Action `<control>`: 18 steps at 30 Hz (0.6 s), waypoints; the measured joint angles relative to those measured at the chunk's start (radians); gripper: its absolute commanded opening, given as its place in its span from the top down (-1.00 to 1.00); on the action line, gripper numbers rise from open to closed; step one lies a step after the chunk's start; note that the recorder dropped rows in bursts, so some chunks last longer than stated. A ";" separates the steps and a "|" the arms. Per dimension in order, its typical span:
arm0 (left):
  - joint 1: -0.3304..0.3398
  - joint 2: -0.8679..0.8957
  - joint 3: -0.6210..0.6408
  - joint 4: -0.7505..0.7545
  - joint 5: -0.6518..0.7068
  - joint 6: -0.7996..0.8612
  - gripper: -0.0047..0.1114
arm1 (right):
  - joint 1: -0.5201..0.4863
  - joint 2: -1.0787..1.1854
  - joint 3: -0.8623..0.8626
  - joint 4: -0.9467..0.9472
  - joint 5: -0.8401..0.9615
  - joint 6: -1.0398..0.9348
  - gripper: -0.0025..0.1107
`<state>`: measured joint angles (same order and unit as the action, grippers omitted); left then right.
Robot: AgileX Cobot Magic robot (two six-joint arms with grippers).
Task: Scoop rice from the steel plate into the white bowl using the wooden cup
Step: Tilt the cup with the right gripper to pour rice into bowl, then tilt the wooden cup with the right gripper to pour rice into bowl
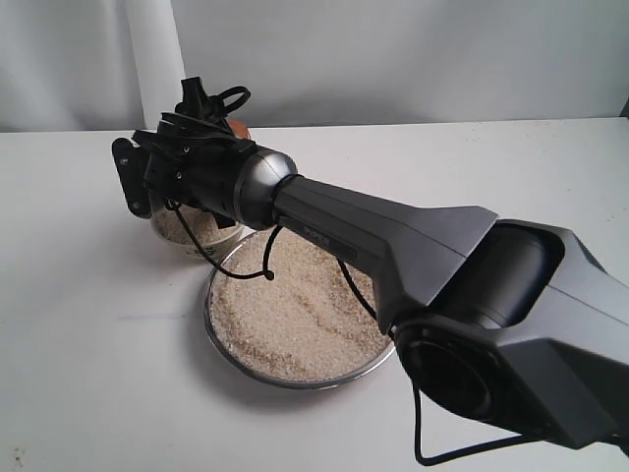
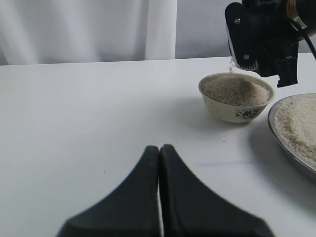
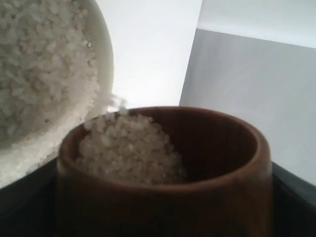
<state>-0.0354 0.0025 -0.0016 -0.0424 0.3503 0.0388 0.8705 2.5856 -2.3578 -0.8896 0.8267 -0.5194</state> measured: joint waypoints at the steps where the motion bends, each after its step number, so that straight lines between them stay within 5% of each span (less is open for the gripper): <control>1: 0.000 0.000 0.000 0.000 0.000 0.000 0.92 | -0.001 0.000 0.000 0.000 0.000 0.000 0.96; 18: 0.000 0.000 0.000 0.000 0.000 0.000 0.92 | -0.005 0.000 0.000 0.000 0.080 0.000 0.96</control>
<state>-0.0354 0.0025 -0.0016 -0.0424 0.3503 0.0388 0.8660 2.5856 -2.3578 -0.8896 0.9067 -0.5194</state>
